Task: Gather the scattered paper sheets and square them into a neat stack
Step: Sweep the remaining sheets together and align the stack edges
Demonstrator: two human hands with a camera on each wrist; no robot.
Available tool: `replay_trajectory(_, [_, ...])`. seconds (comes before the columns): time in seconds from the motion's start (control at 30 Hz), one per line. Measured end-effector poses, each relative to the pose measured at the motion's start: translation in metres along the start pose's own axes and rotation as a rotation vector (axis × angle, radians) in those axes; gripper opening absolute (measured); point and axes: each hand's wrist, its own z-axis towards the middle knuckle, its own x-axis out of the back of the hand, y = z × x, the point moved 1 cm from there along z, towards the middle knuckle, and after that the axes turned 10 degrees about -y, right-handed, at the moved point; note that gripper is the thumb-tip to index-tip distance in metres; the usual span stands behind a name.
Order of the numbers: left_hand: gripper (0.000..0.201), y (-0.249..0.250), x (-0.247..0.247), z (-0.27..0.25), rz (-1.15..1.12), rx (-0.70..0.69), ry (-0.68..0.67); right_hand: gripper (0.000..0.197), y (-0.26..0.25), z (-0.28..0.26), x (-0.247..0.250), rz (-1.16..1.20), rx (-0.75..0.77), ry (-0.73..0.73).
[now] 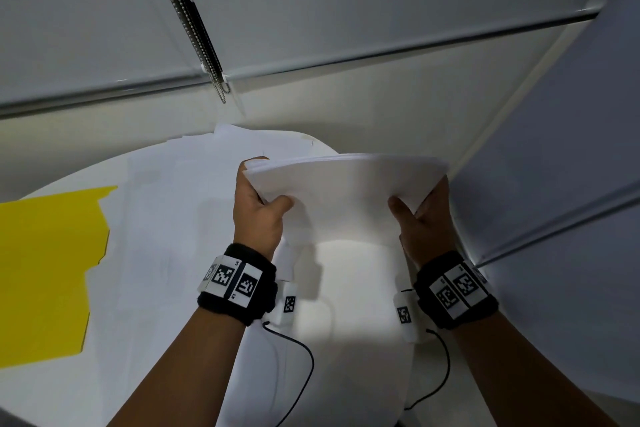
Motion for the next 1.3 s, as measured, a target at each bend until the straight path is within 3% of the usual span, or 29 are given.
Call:
replay_trajectory(0.1, [0.063,-0.016,0.001,0.003,-0.019,0.147,-0.022,0.062,0.022,0.002,-0.003,-0.004,-0.098,-0.067])
replay_trajectory(0.27, [0.044,-0.045,-0.002,0.0,0.06,0.363,-0.063,0.042,0.043,0.001,-0.01,-0.088,-0.282,-0.12])
replay_trajectory(0.43, [0.046,-0.048,-0.008,0.001,0.024,0.321,-0.002,0.043,0.043,-0.001,-0.005,-0.053,-0.292,-0.043])
replay_trajectory(0.53, [0.038,-0.066,-0.01,-0.006,0.062,0.406,-0.006,0.042,0.055,-0.017,-0.007,-0.124,-0.453,-0.086])
replay_trajectory(0.6, [0.034,-0.079,-0.011,-0.009,0.097,0.469,-0.008,0.051,0.073,-0.024,-0.007,-0.186,-0.571,-0.148])
replay_trajectory(0.7, [0.033,-0.083,-0.01,-0.005,0.143,0.477,-0.024,0.075,0.084,-0.02,-0.009,-0.186,-0.615,-0.172])
replay_trajectory(0.87, [0.028,-0.08,0.001,-0.007,0.247,0.382,-0.072,0.06,0.073,-0.009,-0.008,-0.163,-0.587,-0.109])
replay_trajectory(1.0, [0.024,-0.096,0.03,-0.022,0.352,0.379,-0.068,0.046,0.094,-0.018,-0.015,-0.117,-0.598,-0.096])
replay_trajectory(1.2, [0.021,-0.109,0.13,-0.026,0.76,0.502,0.133,0.043,0.136,-0.041,-0.024,-0.226,-0.72,-0.2])
replay_trajectory(1.3, [0.044,-0.111,0.188,-0.001,1.013,0.625,0.219,0.044,0.14,-0.041,-0.025,-0.31,-0.711,-0.255])
